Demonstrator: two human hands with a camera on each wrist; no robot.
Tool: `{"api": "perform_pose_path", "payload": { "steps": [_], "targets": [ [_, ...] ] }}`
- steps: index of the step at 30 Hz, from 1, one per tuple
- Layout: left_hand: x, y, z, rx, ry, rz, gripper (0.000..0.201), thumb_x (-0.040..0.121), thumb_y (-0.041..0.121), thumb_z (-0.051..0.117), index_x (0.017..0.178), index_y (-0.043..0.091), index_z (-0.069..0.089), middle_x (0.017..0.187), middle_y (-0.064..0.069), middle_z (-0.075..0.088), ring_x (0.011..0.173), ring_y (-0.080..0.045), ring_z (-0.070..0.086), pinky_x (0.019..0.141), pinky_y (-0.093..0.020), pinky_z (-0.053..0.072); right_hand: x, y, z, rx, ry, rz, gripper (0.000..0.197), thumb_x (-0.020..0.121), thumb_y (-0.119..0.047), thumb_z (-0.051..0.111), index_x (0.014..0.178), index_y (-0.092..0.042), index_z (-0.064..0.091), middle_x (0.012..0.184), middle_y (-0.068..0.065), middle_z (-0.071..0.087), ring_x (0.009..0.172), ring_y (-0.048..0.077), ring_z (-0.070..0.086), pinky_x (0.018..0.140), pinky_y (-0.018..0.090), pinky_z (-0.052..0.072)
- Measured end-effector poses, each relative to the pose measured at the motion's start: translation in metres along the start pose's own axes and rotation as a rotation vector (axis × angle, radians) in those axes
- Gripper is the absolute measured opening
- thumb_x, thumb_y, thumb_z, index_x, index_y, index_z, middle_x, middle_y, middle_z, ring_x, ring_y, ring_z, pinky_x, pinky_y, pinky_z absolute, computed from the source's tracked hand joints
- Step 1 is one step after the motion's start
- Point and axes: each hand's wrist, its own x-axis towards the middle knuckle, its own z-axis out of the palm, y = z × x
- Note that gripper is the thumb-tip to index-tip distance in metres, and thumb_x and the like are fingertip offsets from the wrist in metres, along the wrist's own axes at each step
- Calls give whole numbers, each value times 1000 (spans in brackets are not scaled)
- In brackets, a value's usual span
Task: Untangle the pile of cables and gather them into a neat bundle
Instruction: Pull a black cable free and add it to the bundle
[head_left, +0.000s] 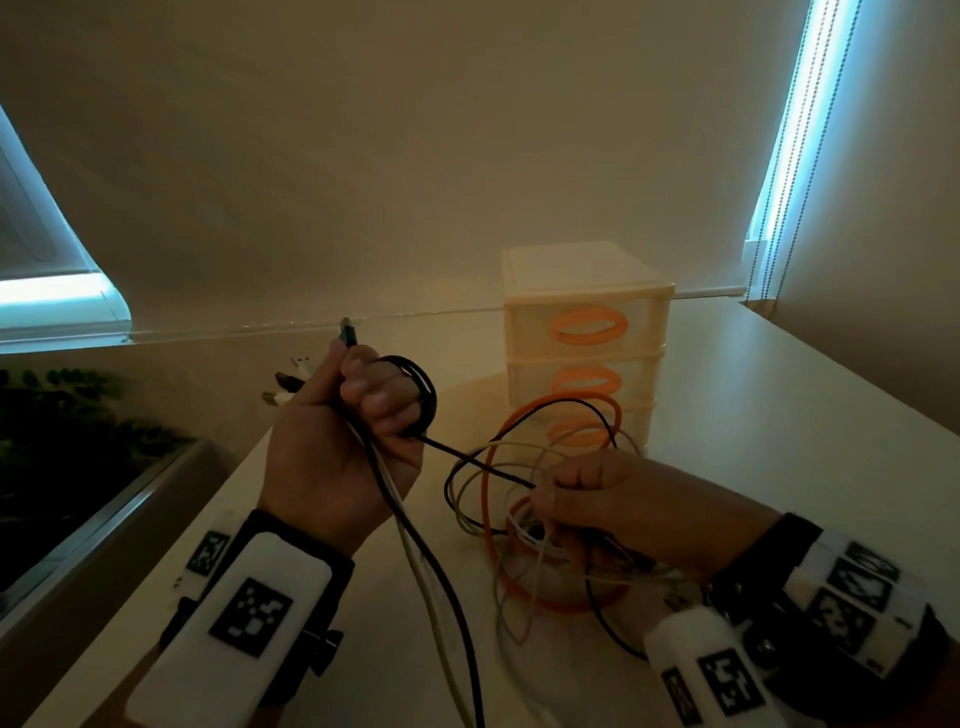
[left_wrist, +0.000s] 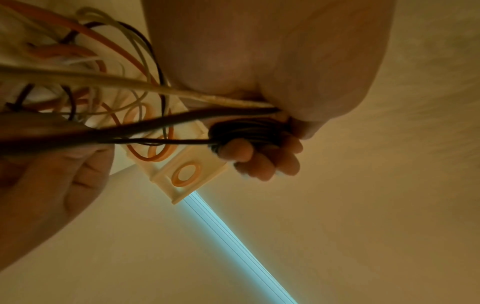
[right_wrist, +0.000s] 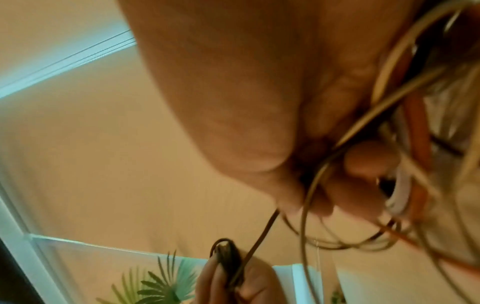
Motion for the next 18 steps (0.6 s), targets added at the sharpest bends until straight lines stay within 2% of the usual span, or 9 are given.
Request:
{"api": "perform_pose_path", "payload": {
  "steps": [3,6,7,9,11,12,15,16,18],
  "targets": [
    [-4,-3,5,163,-153,-212,43,110,38,30,83,11,49,66,-6,60,61,-20,59,55,-27,39,3,0,0,-131,257,-20,35,101,-35,54,71,-19,61,59,-9,62,45,-2,52,51,13,38],
    [-11,-19,11,703,-206,-377,39,105,39,43,76,14,48,64,-15,62,57,-26,61,53,-32,37,5,6,2,-324,641,-295,21,94,-35,63,75,-27,61,71,-15,56,68,1,55,59,10,37],
    [-13,-25,10,872,-192,-404,39,103,39,44,74,14,48,67,-23,62,62,-29,62,56,-33,40,6,6,3,-360,693,-413,16,92,-33,65,78,-26,63,78,-16,53,74,4,54,64,10,38],
    [-12,-38,12,1042,-107,-363,40,102,39,43,73,11,47,77,-34,52,76,-36,57,70,-41,43,7,9,7,-372,691,-604,14,91,-31,65,80,-21,65,82,-15,49,79,7,52,72,13,39],
    [-9,-43,13,1037,-3,-207,43,104,39,40,74,9,45,80,-28,52,79,-33,56,75,-41,43,3,3,10,-277,653,-673,15,91,-31,62,80,-21,66,78,-17,53,78,7,54,71,15,41],
    [-6,-43,14,993,52,-117,43,107,38,37,75,9,43,82,-21,60,78,-30,59,75,-38,46,-1,-4,11,-208,616,-671,15,92,-31,61,81,-22,66,76,-16,56,75,8,56,68,15,42],
    [2,-34,11,720,219,85,45,108,39,30,74,11,41,104,-22,72,84,-27,68,75,-33,56,-16,-19,17,-104,333,-639,16,98,-30,58,84,-26,65,71,-11,60,64,11,60,57,18,46],
    [4,-30,8,576,267,105,47,108,41,31,72,12,42,106,-21,72,85,-27,69,75,-32,57,-19,-22,21,-143,221,-624,18,100,-30,55,85,-29,64,71,-12,61,64,11,60,57,18,46],
    [5,-24,4,354,320,112,49,107,43,35,69,14,45,92,-12,69,78,-22,63,69,-29,55,-17,-23,29,-332,134,-597,20,102,-36,50,85,-33,61,73,-11,61,69,11,60,60,19,45]
  ]
}}
